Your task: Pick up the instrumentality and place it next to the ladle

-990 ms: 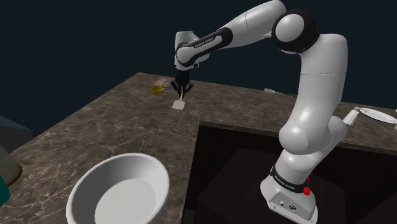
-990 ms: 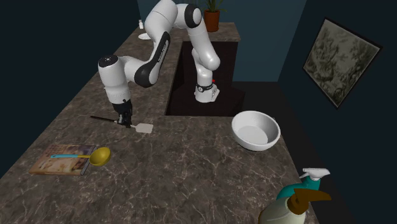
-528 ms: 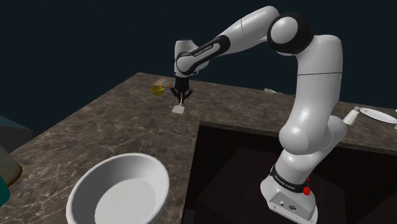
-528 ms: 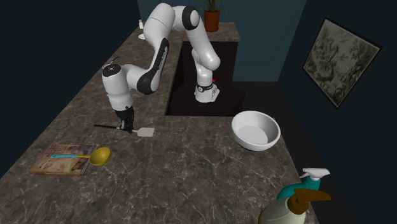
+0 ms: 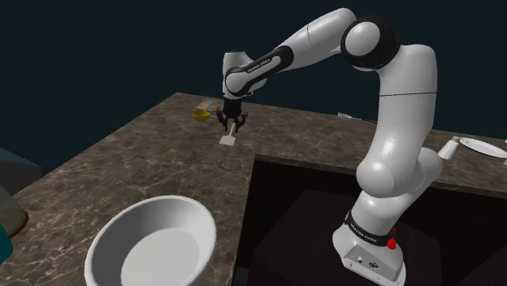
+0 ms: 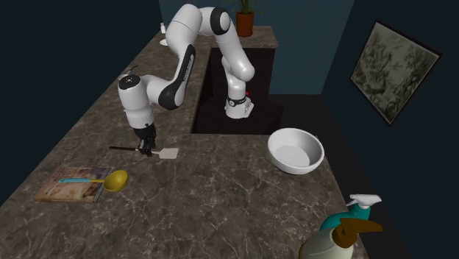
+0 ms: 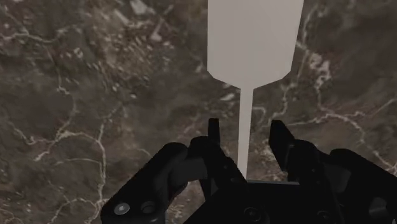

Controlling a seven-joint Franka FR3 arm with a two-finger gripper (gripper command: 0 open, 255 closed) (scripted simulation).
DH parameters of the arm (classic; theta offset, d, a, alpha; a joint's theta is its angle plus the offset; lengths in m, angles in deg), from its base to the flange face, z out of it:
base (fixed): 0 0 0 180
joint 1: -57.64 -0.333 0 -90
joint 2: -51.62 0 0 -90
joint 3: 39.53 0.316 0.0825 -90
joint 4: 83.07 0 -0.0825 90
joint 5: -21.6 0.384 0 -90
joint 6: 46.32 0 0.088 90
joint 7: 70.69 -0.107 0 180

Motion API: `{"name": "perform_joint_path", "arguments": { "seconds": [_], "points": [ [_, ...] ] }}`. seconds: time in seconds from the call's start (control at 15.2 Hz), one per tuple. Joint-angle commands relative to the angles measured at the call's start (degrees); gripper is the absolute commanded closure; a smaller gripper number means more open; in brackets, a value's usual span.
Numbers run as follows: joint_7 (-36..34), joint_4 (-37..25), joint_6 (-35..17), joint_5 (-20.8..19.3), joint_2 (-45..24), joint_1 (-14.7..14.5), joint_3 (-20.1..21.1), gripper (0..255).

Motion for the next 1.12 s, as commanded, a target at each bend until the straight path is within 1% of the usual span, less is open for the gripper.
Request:
{"name": "perform_joint_path", "arguments": {
  "seconds": [0.0, 0.26, 0.53, 1.06],
  "points": [
    [0.0, 0.0, 0.0, 0.0, 0.0, 0.0, 0.0, 0],
    [0.0, 0.0, 0.0, 0.0, 0.0, 0.0, 0.0, 0],
    [1.4, -2.6, 5.8, 2.3, 3.6, 0.5, 1.1, 0],
    [1.4, -2.6, 5.8, 2.3, 3.6, 0.5, 1.1, 0]
  ]
}}
